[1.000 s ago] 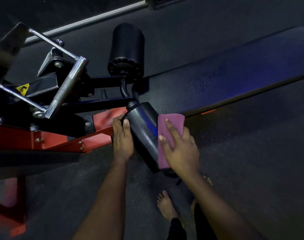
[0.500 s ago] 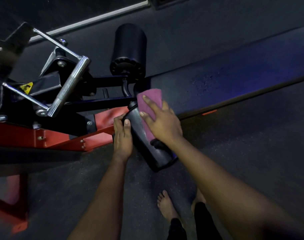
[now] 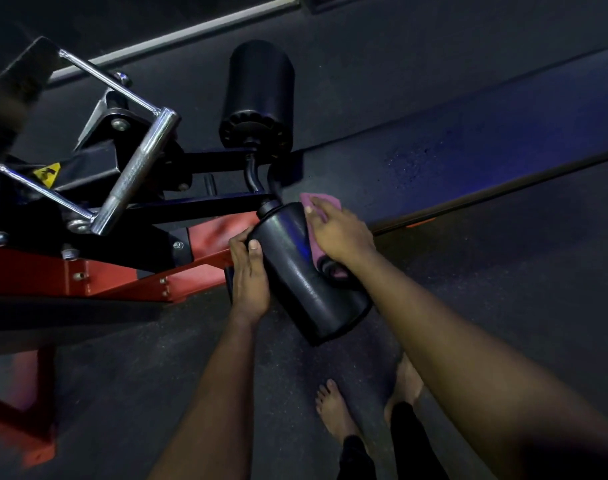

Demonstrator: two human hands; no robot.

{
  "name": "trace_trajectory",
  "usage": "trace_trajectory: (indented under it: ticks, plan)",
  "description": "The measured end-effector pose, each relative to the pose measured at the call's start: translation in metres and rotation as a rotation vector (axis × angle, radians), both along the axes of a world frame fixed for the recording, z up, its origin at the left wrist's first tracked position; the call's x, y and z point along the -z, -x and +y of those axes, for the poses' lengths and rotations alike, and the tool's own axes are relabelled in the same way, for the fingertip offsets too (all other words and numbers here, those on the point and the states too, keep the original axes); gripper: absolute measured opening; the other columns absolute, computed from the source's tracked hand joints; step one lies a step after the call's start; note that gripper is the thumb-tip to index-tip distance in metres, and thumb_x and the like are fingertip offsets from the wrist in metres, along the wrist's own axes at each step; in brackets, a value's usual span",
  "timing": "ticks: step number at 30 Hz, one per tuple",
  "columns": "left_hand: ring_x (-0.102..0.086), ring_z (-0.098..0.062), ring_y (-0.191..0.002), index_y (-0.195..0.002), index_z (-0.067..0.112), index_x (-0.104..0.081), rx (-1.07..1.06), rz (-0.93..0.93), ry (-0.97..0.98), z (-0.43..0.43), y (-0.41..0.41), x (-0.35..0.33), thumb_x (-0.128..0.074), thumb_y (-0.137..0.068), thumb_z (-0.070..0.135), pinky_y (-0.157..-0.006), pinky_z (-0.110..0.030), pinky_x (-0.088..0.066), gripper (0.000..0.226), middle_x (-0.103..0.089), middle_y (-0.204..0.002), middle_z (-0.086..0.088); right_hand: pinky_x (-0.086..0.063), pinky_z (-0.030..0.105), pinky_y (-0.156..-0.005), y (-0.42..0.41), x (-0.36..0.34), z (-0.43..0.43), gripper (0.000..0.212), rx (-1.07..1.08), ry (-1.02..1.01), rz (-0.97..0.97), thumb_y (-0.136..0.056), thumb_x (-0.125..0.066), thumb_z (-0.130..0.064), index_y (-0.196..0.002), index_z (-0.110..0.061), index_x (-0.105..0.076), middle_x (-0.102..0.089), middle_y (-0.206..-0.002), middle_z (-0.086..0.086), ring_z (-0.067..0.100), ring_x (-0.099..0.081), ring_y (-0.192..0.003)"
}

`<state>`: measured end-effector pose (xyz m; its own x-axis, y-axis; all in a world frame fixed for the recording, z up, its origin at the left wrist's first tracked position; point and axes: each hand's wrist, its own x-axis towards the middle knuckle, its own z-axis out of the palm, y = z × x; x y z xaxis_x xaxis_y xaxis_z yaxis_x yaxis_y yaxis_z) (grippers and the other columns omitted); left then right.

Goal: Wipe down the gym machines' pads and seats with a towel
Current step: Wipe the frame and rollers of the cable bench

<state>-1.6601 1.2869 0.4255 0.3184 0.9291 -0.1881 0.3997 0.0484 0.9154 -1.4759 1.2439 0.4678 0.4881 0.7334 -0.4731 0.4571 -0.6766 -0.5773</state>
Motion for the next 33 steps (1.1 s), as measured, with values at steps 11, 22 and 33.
trace_trajectory:
  ticks: [11,22,33]
  plan:
    - [-0.050,0.000,-0.121,-0.110,0.060,-0.038,0.057,-0.064,0.079,0.007,0.009,0.009,-0.030,-0.097,0.065,-0.109,-0.038,-0.040,0.017,-0.052,-0.131,0.009,-0.041,0.043,-0.106,0.014,0.006,-0.091,0.052,0.092,-0.030,0.044,-0.099,-0.035,-0.068,-0.150,-0.060,-0.029,-0.045,-0.150,0.010,0.039,-0.051,-0.130]
    - [-0.033,-0.034,-0.145,-0.144,0.009,-0.029,-0.018,-0.045,0.136,0.006,0.016,0.028,-0.032,-0.094,0.077,-0.120,-0.059,-0.026,0.085,-0.040,-0.151,-0.018,-0.046,0.046,-0.095,0.018,-0.015,0.007,0.052,-0.052,-0.099,-0.205,-0.104,-0.034,-0.057,-0.155,-0.047,-0.030,-0.041,-0.150,0.016,0.043,-0.055,-0.119]
    - [-0.047,-0.031,-0.137,-0.123,0.033,-0.046,-0.002,-0.091,0.144,0.009,0.015,0.019,-0.038,-0.100,0.061,-0.116,-0.060,-0.032,0.037,-0.054,-0.141,-0.012,-0.051,0.051,-0.091,0.039,-0.021,0.008,0.059,-0.217,-0.227,-0.382,-0.096,-0.044,-0.064,-0.152,-0.053,-0.029,-0.033,-0.151,0.011,0.039,-0.049,-0.118]
